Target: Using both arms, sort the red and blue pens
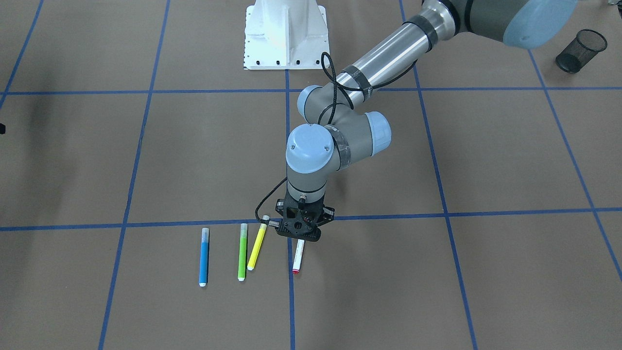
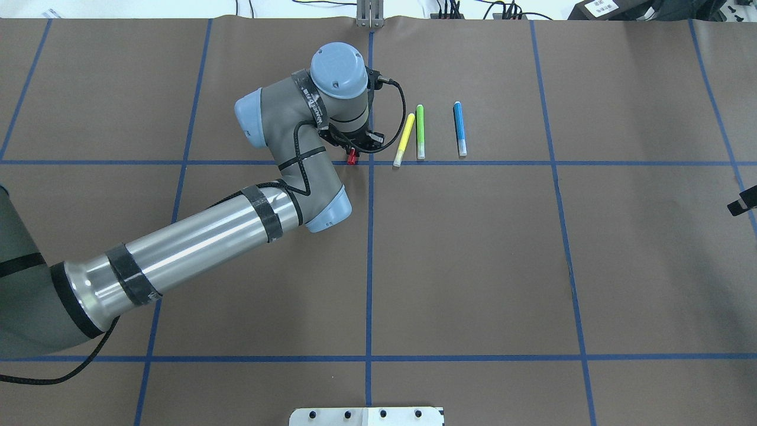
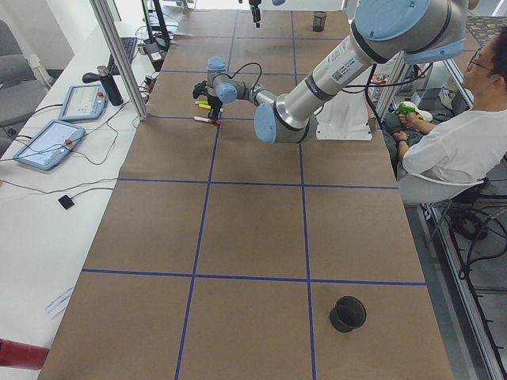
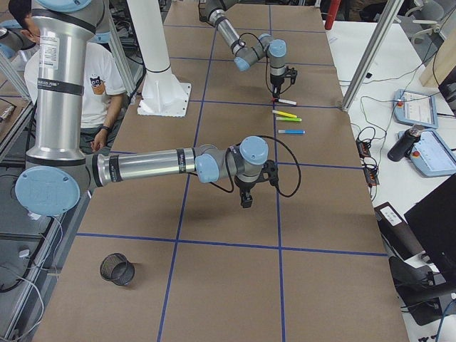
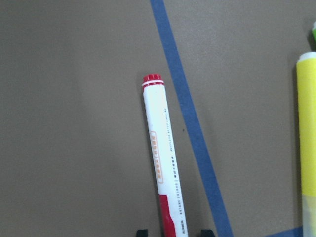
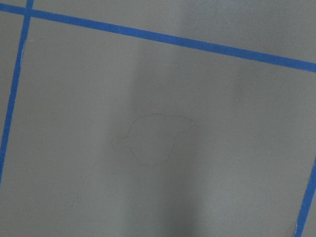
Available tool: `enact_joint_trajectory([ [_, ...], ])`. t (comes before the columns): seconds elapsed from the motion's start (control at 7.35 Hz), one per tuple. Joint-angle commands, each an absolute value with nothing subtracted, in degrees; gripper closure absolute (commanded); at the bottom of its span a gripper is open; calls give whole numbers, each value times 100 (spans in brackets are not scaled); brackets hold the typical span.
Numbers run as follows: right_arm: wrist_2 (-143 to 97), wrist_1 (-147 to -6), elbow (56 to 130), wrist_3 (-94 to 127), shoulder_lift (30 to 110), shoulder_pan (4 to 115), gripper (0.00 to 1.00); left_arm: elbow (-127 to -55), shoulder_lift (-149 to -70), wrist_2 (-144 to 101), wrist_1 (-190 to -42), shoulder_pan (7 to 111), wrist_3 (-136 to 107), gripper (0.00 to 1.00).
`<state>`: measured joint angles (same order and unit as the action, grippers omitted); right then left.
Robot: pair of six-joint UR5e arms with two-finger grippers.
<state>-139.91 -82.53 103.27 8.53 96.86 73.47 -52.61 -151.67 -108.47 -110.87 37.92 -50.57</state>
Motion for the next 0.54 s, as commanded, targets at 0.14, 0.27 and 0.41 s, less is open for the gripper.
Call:
enact_joint_trajectory([
  [0.14, -13992, -8253, 10301, 844, 9686, 7330, 0, -6706, -14053, -12018, -10549, 4471, -5036, 100],
  [0.27, -13992, -8253, 10301, 852, 9686, 7304, 0, -7376, -13288, -12467, -10529, 4856, -4993, 100],
  [0.41, -13992, -8253, 10301, 853, 9686, 7278, 0, -7774, -12741, -12733, -10529, 5165, -4975, 100],
])
